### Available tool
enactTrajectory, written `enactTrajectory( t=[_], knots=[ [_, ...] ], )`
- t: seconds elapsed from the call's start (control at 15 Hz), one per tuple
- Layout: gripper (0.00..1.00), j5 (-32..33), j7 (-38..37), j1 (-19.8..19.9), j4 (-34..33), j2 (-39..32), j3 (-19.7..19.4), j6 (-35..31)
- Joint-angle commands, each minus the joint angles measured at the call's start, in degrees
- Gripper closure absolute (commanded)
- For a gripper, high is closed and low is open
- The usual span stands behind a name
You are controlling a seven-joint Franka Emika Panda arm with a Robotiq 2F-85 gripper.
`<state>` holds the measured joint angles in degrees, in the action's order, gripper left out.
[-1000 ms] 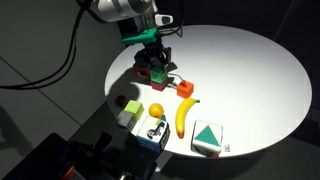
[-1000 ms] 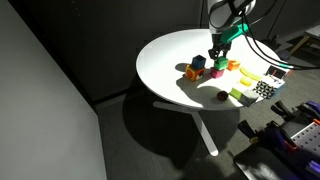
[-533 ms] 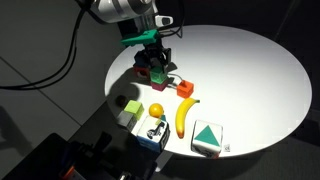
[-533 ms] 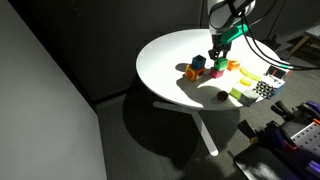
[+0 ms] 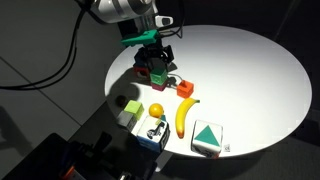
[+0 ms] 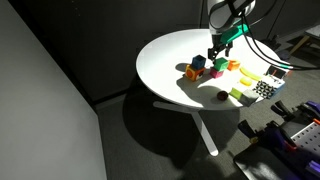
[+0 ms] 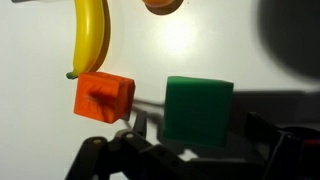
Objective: Put the dark green block on the pink block
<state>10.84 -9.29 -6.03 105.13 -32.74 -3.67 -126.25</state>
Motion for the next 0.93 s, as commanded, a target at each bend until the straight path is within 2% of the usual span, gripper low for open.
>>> enactTrajectory(
  t=[0.0, 0.87],
  knots=[
    [0.0, 0.2, 0.9, 0.7, 1.1, 1.3, 0.4, -0.8],
    [0.0, -1.3, 1.9, 1.4, 2.9, 6.2, 1.6, -3.9]
  ],
)
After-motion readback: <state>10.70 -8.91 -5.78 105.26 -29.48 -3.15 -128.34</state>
